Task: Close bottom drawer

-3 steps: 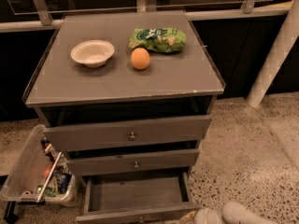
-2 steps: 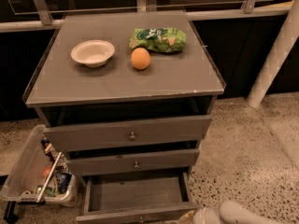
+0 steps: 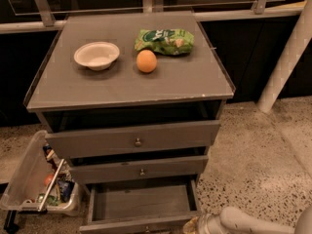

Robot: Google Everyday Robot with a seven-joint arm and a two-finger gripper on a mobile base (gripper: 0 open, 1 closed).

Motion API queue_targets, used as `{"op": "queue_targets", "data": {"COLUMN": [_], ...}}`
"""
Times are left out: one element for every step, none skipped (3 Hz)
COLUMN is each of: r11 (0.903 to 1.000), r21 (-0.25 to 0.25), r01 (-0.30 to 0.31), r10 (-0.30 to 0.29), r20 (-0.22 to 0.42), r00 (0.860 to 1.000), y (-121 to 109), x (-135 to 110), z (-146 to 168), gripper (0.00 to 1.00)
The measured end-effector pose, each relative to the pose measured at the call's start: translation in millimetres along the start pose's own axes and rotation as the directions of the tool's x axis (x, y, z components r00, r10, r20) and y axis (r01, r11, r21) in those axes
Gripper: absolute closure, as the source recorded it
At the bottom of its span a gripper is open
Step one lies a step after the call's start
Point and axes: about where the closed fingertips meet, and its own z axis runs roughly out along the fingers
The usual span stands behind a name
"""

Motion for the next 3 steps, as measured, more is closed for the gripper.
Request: {"op": "queue_targets", "data": {"r11": [0.9999,0.9999,0.9999], "r21": [0.010,0.011,0.011], "r01": [-0.011,-0.011,-0.011], "r10": [0.011,0.011,0.011], "r20": [-0.012,-0.012,-0.012], "r00": [1.000,1.000,1.000], "y": [-8.2,-8.4,-8.4], "x": [7.8,7.9,7.9], "z": [12.1,12.5,12.5], "gripper": [1.00,0.82,0.59]}}
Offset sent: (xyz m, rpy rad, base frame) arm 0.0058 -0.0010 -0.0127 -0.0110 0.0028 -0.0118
